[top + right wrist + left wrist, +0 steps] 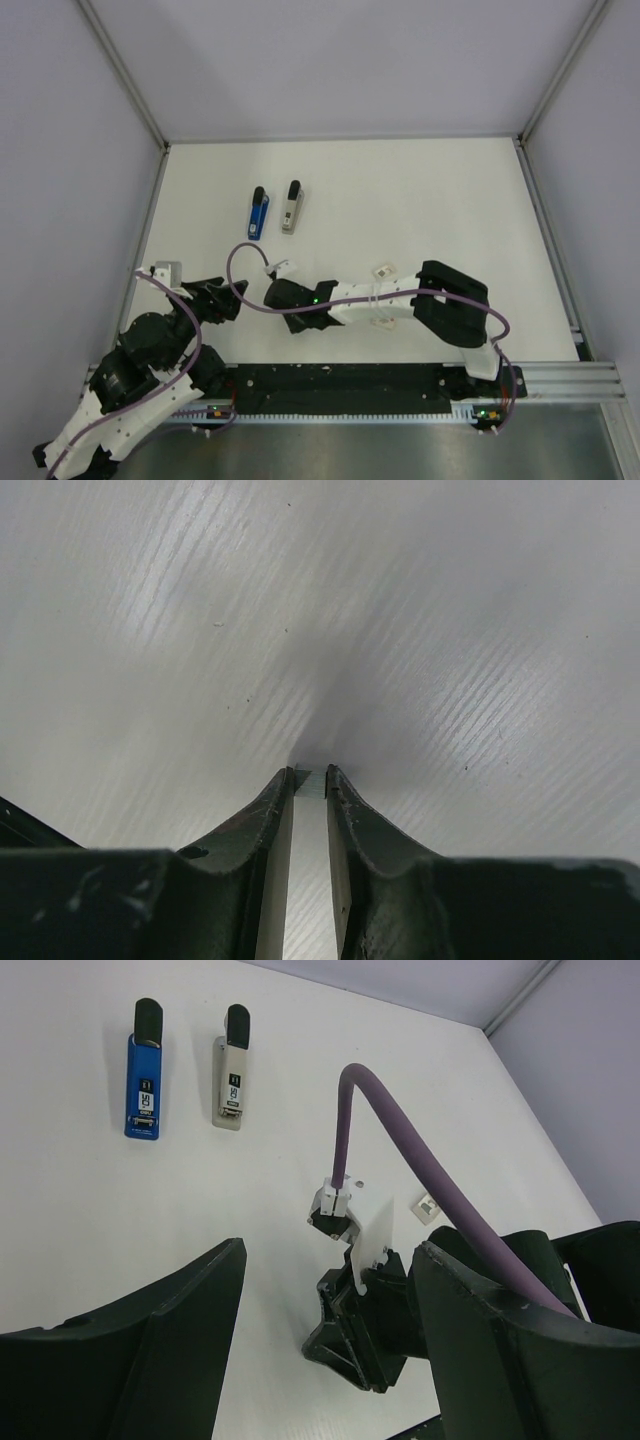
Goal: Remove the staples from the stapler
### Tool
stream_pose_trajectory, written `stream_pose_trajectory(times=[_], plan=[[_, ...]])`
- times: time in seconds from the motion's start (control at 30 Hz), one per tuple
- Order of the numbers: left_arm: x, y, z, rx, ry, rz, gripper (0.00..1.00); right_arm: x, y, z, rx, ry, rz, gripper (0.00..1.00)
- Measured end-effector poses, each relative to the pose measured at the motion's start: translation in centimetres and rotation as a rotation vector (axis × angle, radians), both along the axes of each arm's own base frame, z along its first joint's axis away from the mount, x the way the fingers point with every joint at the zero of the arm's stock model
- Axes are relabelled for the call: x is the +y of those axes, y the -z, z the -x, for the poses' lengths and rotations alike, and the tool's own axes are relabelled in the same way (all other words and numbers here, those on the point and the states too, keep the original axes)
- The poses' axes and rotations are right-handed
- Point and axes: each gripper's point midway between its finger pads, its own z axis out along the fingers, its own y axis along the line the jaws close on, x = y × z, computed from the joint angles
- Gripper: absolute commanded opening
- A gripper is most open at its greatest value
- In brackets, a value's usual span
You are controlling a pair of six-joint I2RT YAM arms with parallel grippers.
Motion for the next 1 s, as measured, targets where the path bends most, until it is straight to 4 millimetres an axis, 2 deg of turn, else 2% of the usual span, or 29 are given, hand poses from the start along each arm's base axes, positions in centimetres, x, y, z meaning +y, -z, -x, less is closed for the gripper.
stream_pose_trajectory(times=[0.4,0.53,0.63,0.87,1.0], plan=[[0.1,0.0,0.0,0.000,-0.004,-0.001,0.74,-0.5,0.0,-0.2,-0.012,0.016,0.004,0.15],[0.1,0.0,0.0,0.001,-0.004,-0.001,0.74,-2.9,-0.5,-0.6,-0.004,0.038,0.022,0.15],[0.1,0.0,0.0,0.001,-0.004,-0.001,0.74,-5.5,-2.0,-1.8,-0.005,0.083,0.005,0.15],[0.0,0.0,0.0,0.001,-0.004,-0.001,0.74,-12.0,-7.0,-7.4,-0.068,0.250,-0.091,0.15],[0.0,0.0,0.0,0.001,-0.004,-0.001,0.74,-15.3,-8.2,-9.6,-0.083,0.315,-0.110,0.15]])
